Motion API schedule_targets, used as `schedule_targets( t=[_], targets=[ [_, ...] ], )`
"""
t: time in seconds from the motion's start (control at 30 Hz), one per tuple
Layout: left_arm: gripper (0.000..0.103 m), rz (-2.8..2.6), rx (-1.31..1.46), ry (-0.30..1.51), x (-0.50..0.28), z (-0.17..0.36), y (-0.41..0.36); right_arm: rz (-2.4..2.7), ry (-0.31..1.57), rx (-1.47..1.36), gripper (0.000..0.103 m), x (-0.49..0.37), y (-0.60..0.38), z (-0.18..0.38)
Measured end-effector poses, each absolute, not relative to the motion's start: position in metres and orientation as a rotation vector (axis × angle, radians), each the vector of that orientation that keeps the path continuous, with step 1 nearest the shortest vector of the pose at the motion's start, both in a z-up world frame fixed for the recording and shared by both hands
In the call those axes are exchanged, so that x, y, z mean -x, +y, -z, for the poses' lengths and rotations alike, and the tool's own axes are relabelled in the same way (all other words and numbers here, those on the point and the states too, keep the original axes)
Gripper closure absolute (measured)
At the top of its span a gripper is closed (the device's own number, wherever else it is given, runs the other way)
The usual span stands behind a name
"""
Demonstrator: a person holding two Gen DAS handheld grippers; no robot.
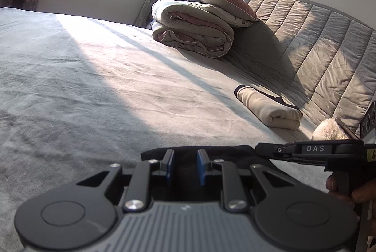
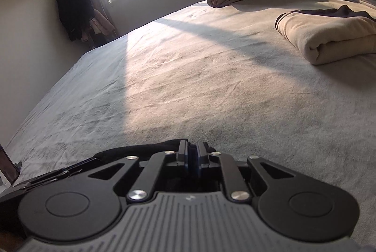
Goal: Fold clothes
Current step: 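Open both grippers and release the folded black bundle onto the bed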
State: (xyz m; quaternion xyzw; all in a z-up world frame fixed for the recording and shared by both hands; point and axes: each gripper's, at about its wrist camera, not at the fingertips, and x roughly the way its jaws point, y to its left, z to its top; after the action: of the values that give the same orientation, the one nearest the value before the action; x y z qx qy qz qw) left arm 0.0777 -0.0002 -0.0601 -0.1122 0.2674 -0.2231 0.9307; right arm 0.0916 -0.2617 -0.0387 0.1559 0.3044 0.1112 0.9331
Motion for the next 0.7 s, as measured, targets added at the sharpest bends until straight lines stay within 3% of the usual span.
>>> schedule_targets(
  t=[0.13,0.4,0.53,0.7],
  targets=[
    [0.083,0.460,0.210,0.527,-0.077,0.055,-0.002,-0.268,0.543,-0.254,0.088,-0.080,-0.251,0.024],
    [0.080,0.468,0.165,0.561,-0.080,0.070,-0.007,-0.210,0.614,-0.136,0.091,-0.090,-0.232,0.061],
    [0.078,0.481,0.157,0.550,-0.069,0.056,-0.005,-0.219,0.599,-0.129,0.083,-0.081,-0.233,0.045],
    [0.076,0.589,0.137,0.538,-0.039,0.040,-0.003,-0.264,0.560,-0.040,0.082,-0.049,-0.231,0.021]
  ],
)
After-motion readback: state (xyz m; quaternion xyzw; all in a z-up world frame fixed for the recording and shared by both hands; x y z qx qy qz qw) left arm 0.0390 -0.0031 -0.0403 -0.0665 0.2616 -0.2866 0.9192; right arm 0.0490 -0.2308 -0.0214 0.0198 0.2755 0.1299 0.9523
